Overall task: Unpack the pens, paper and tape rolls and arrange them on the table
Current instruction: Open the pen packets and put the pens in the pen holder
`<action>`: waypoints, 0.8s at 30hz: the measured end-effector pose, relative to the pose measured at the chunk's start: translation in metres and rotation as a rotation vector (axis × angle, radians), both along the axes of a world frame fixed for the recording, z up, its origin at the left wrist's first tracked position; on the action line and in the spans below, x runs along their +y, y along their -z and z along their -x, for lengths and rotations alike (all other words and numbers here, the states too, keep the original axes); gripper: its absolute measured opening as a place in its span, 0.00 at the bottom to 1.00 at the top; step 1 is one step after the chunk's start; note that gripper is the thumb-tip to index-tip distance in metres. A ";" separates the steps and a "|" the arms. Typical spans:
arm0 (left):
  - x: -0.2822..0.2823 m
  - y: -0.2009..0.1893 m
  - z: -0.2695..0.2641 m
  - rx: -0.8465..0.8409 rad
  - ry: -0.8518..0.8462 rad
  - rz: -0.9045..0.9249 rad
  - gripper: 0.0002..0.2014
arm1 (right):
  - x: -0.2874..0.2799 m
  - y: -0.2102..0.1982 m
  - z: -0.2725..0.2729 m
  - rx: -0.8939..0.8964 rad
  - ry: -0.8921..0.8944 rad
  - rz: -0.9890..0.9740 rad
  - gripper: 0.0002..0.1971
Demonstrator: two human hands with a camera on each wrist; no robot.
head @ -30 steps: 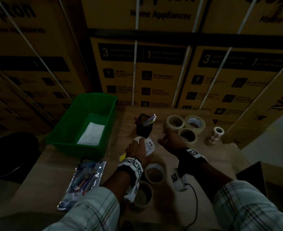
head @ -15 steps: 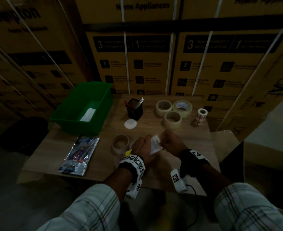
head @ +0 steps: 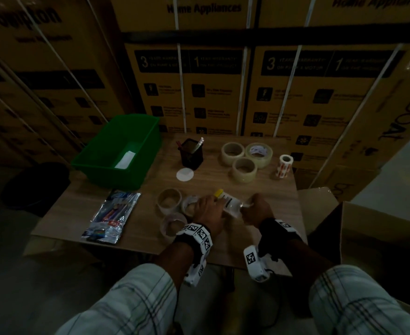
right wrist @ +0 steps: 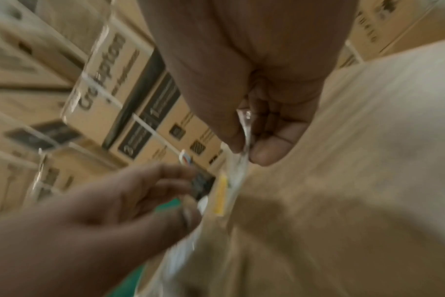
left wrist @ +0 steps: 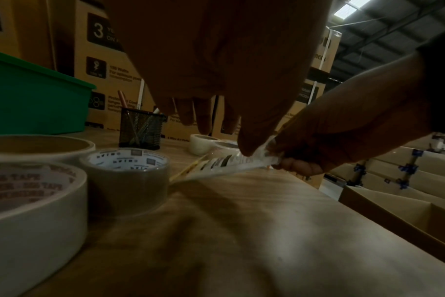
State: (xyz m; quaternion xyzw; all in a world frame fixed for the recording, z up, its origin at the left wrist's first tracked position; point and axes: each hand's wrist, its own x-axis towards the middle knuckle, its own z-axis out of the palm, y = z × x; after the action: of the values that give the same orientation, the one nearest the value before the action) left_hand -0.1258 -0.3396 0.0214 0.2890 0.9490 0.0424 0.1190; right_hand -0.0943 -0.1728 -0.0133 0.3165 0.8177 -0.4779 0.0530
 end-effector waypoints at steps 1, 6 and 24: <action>0.000 0.002 -0.002 -0.034 0.014 0.006 0.28 | -0.002 0.009 0.000 -0.025 -0.023 0.006 0.17; -0.007 0.015 -0.009 -0.084 0.092 0.060 0.23 | -0.030 0.001 -0.010 -0.156 -0.071 -0.064 0.19; -0.045 0.029 -0.017 -0.252 0.049 -0.056 0.15 | -0.049 0.000 -0.014 -0.088 -0.445 -0.178 0.09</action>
State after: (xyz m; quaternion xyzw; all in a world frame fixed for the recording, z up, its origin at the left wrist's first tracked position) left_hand -0.1085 -0.3847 -0.0073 0.3078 0.9175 0.1020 0.2303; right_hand -0.0807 -0.2217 -0.0137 0.1525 0.9031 -0.3663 0.1642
